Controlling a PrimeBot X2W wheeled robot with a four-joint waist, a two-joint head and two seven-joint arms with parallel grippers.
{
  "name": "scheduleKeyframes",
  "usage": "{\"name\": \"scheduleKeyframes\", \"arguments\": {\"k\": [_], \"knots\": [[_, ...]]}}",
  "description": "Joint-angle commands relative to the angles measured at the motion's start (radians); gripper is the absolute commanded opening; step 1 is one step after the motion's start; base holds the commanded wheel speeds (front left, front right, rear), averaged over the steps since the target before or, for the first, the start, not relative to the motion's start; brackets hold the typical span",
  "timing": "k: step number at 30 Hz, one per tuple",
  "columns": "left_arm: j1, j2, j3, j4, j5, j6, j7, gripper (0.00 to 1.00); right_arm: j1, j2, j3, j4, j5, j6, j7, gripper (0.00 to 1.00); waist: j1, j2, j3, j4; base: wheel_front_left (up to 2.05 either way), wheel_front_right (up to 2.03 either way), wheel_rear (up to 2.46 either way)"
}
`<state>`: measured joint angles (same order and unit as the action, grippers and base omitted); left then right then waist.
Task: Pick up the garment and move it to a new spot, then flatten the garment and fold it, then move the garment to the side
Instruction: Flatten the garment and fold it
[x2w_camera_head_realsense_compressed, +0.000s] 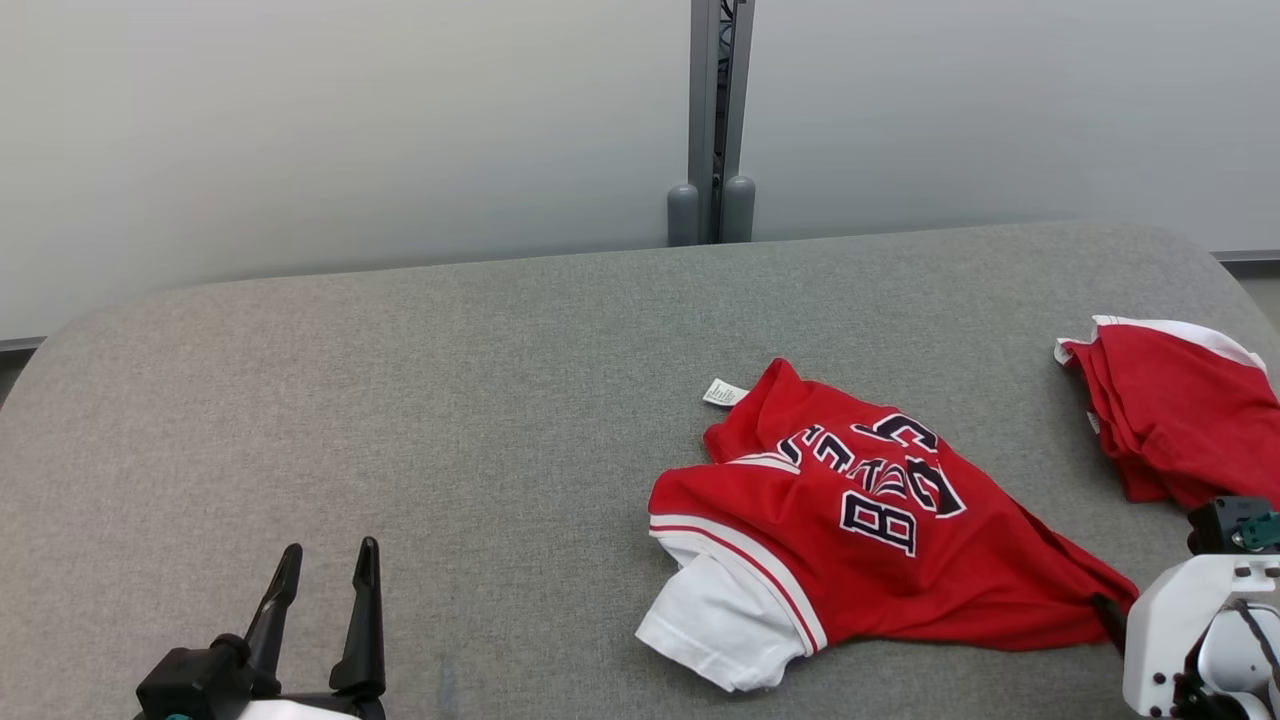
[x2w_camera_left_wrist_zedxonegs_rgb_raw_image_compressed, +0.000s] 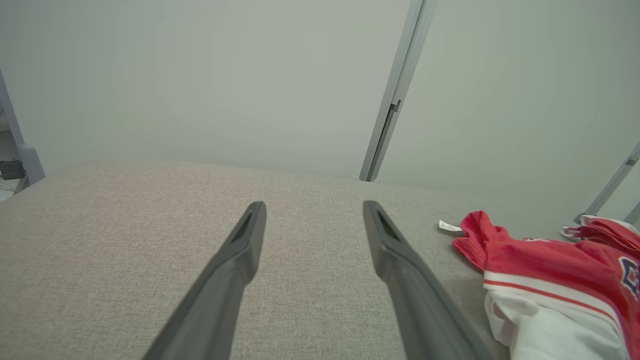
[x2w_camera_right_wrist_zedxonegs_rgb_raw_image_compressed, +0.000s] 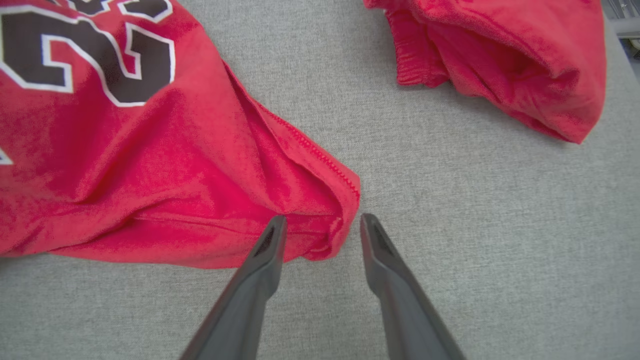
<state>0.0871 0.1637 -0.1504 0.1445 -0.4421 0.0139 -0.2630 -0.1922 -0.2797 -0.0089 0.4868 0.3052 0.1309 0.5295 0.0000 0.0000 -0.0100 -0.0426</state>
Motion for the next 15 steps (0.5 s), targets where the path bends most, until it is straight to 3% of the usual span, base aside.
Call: {"name": "scheduleKeyframes", "arguments": {"k": [1, 9, 15], "knots": [[-0.018, 0.008, -0.001, 0.006, -0.005, -0.005, 0.000, 1.00, 0.015, 0.012, -0.012, -0.020, -0.008, 0.000, -0.013, 1.00, 0.0000, 0.0000, -0.002, 0.001, 0.00, 0.00, 0.00], [-0.022, 0.021, -0.004, 0.012, -0.008, -0.007, 0.005, 1.00, 0.047, 0.038, -0.041, -0.226, -0.040, 0.000, -0.036, 1.00, 0.0000, 0.0000, -0.004, -0.003, 0.00, 0.00, 0.00], [-0.041, 0.036, -0.006, 0.009, -0.008, -0.010, 0.022, 1.00, 0.063, 0.084, -0.021, -0.421, -0.079, 0.000, -0.159, 1.00, 0.0000, 0.0000, 0.000, -0.013, 0.00, 0.00, 0.00]]}}
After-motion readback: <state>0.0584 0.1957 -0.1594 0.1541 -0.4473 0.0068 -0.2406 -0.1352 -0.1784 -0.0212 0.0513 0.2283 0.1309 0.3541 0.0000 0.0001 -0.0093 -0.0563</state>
